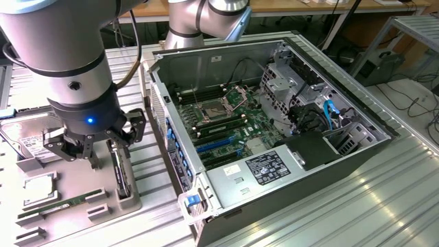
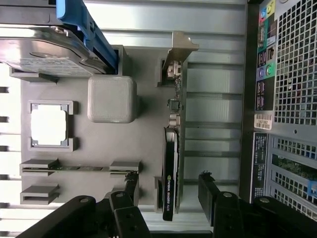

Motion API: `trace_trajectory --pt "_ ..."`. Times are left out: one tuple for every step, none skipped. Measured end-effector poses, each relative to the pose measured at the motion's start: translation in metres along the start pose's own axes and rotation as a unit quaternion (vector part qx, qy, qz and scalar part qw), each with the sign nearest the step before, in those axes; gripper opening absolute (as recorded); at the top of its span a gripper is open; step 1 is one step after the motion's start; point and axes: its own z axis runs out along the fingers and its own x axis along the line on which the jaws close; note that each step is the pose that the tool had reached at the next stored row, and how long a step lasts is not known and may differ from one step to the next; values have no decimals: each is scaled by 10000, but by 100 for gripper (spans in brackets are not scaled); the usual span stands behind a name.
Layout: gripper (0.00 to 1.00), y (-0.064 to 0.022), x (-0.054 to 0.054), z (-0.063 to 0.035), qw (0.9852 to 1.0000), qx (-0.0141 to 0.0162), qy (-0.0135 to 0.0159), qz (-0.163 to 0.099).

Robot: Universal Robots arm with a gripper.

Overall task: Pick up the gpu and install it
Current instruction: 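Pick up the gpu and move the gpu toward the slot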

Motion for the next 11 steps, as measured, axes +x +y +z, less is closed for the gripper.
trace_trajectory --pt "60 -1 0 5 10000 -1 0 -1" --pt "60 -1 0 10 10000 -2 0 -2" --pt "60 -1 0 14 10000 -3 0 -3" --pt "60 -2 0 20 10000 -4 0 -4" --pt "60 -2 0 24 10000 -4 0 -5" --pt "60 -2 1 28 10000 -4 0 -6" --pt "60 -3 0 32 10000 -4 0 -8" --pt "60 -3 1 37 10000 -5 0 -9" --pt "60 -3 1 43 10000 -5 0 -10" --pt "60 -4 1 46 10000 -5 0 -12" --pt "60 -4 1 52 10000 -5 0 -13"
